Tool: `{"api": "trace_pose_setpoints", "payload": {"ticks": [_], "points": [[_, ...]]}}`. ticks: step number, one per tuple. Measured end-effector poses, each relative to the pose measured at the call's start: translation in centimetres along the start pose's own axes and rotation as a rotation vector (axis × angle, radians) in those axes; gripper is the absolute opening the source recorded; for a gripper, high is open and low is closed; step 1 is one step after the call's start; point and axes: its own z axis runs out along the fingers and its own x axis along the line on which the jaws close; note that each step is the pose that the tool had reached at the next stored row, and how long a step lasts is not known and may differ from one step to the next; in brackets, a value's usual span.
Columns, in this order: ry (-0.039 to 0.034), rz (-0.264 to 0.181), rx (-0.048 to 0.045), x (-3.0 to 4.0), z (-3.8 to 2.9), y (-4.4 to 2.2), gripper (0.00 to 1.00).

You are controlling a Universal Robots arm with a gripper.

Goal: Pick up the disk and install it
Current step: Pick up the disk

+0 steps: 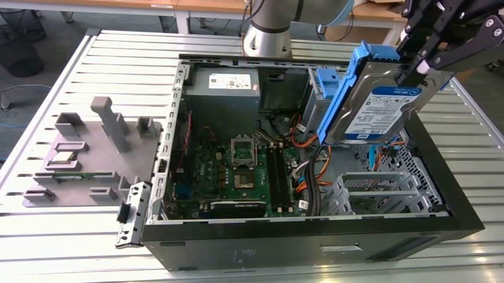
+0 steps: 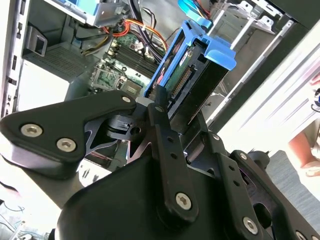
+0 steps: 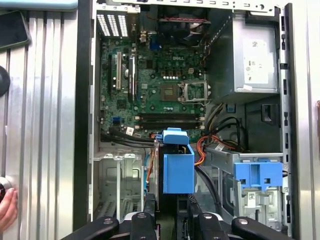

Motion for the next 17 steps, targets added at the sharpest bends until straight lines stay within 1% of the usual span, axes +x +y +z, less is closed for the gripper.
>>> {"api": "trace_pose_setpoints", "payload": {"ticks": [17], "points": [[0.0000, 0.000, 0.0000, 2.58, -0.19, -0.03, 0.35]]}}
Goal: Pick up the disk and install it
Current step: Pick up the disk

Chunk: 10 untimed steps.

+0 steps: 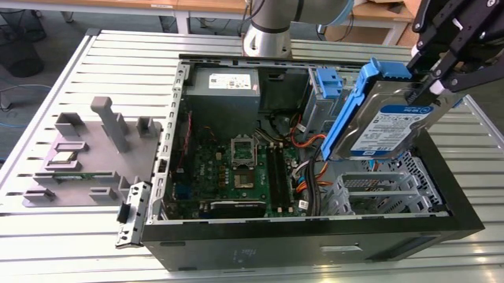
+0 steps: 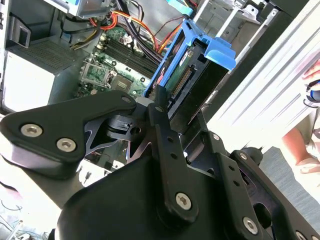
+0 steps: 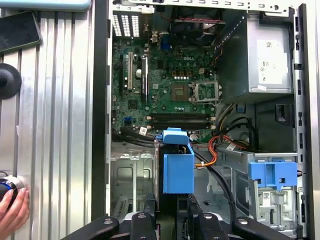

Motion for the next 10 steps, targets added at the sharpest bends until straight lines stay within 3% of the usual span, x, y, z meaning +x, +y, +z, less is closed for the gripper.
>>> {"api": "trace_pose_setpoints", "payload": {"ticks": [6, 10], "points": [[0.0000, 0.000, 0.0000, 0.73, -0.04, -0.01, 0.35], [-0.0001, 0.000, 0.0000, 0.84, -0.03, -0.01, 0.35]]}}
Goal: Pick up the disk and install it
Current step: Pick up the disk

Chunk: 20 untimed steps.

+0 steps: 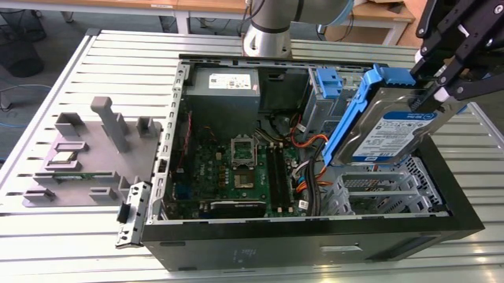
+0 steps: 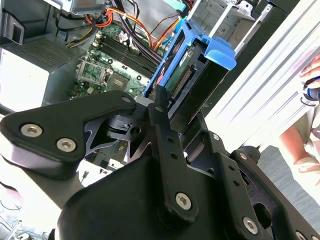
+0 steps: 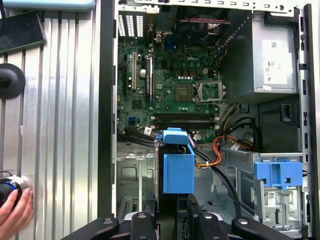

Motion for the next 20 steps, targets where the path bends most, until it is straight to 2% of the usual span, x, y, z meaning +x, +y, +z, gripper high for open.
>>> {"api": "trace_pose_setpoints", "payload": {"ticks": [10, 20], "points": [[-0.0023, 0.000, -0.0001, 0.01, 0.02, -0.12, 0.35], [-0.0024, 0.000, -0.0003, 0.01, 0.05, -1.71, 0.35]]}}
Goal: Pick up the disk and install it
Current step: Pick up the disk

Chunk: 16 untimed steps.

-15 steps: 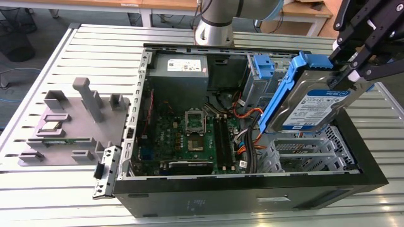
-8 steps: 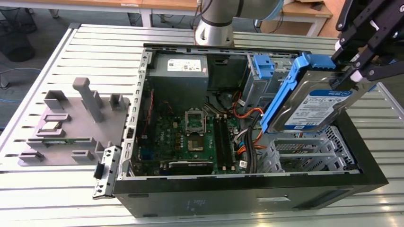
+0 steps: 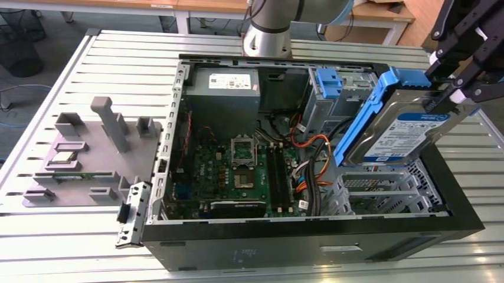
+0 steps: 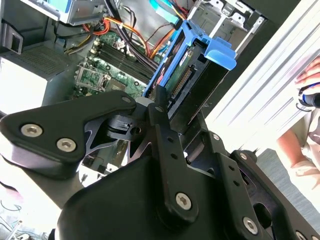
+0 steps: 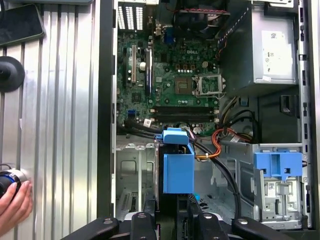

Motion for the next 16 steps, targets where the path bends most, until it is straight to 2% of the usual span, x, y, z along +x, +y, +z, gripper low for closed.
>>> {"api": "trace_pose_setpoints", "payload": {"ticks": [9, 16], "points": [[0.0002, 0.000, -0.0011, 0.11, 0.09, -1.56, 0.35], [0.0001, 0.000, -0.0011, 0.62, 0.69, -1.76, 0.35]]}}
